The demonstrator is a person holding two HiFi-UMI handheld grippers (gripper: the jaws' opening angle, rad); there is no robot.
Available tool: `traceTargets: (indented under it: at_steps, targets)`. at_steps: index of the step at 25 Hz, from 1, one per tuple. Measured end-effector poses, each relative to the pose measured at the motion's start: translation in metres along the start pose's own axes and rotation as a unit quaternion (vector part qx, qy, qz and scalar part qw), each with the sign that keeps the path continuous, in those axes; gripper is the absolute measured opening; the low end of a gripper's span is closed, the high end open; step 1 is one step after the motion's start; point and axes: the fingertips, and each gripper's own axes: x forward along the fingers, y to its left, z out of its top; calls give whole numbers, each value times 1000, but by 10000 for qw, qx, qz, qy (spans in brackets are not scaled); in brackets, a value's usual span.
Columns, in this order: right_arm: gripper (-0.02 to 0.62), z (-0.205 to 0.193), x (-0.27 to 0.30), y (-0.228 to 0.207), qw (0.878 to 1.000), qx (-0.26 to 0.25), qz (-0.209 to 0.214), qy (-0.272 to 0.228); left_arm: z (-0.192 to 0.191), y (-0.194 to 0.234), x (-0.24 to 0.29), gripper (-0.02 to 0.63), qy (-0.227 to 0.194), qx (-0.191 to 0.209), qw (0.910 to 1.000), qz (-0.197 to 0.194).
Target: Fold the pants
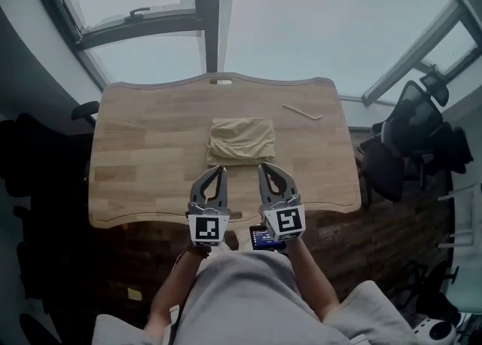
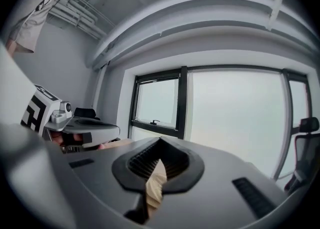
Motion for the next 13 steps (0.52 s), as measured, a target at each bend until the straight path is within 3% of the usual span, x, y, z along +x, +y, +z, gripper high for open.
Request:
traceTargets:
  at_steps: [3,7,13]
  targets:
    - [2,-3,-7,10,9999,46,-68,71,-2,3,-13,6,-181,109,9998,36]
    - [3,-6,-12,17,9998,93,-121,129,-7,7,-22,6,50,63,10000,57]
    - [2,-12,-15,24,9996,88,-141,229,-9,9,-26,6,-136,56,9999,27]
